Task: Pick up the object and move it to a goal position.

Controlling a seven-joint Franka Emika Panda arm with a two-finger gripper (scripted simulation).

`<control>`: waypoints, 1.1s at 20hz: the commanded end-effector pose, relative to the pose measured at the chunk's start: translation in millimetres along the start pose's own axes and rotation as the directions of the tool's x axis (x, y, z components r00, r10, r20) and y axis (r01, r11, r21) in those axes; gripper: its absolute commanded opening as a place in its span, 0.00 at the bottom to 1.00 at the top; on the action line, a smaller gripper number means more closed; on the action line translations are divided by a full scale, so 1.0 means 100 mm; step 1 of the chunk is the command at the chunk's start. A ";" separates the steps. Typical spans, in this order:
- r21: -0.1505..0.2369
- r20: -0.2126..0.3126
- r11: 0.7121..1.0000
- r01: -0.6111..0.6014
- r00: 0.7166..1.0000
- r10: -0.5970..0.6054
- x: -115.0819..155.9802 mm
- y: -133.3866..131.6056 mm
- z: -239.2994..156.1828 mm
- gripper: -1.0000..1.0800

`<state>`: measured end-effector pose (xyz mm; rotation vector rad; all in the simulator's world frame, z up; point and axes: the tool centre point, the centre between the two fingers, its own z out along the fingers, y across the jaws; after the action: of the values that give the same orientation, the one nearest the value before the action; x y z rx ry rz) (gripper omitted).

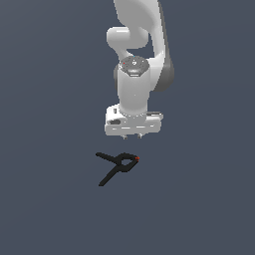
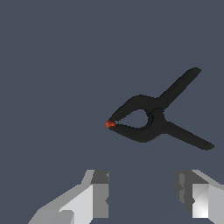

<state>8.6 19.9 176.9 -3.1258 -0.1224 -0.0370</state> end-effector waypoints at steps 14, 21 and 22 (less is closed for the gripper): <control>-0.039 0.065 0.956 0.291 0.955 -0.289 0.03 0.37 0.32 0.62; -0.041 0.116 0.883 0.467 0.880 -0.460 0.03 0.61 0.52 0.62; -0.040 0.123 0.870 0.491 0.867 -0.484 0.03 0.64 0.55 0.62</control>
<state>17.9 -37.9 125.7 -3.0836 -0.8644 0.1131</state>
